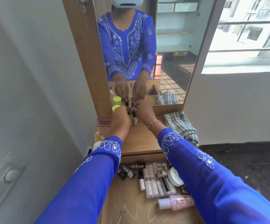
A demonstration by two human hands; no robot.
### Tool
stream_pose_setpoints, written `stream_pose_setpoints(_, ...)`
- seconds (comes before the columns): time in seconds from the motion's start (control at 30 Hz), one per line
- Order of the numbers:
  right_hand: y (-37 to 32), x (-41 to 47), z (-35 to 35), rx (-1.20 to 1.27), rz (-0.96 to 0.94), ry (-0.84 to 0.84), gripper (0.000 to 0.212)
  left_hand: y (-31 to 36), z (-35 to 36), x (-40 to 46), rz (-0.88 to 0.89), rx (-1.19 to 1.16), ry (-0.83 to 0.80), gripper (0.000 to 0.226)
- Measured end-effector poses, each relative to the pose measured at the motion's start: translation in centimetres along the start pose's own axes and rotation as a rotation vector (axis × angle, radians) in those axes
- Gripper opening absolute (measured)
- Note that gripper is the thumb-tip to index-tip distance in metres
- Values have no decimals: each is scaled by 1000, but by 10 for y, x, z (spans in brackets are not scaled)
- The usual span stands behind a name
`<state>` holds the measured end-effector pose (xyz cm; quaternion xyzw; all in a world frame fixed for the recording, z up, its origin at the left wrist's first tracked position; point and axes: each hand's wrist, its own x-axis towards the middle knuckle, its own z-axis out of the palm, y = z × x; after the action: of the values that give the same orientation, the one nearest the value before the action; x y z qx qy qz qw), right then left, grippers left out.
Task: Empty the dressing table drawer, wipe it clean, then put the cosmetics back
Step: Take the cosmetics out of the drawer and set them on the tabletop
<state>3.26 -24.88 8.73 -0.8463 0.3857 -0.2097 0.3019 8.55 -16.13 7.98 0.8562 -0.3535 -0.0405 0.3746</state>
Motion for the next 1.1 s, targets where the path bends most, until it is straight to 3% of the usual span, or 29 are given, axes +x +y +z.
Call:
stream_pose_setpoints(0.3,4,-6,4,-14,-59,10,23,2,1,-3,103,71,63,18)
stream_pose_setpoints(0.53,4,-28,-7,196,-23,133,25,8,-9,-18,213,20,176,27)
stream_pose_setpoints(0.83,15,-131,4,428,-24,250,8,-3,-23,-89,198,-314,346,25)
stream_pose_setpoints(0.97,34,-178,35,403,40,182,10,-27,-16,-127,133,-373,329,22)
stream_pose_setpoints(1.1,50,-206,68,252,56,22,13,-61,-2,-158,-39,-317,300,22)
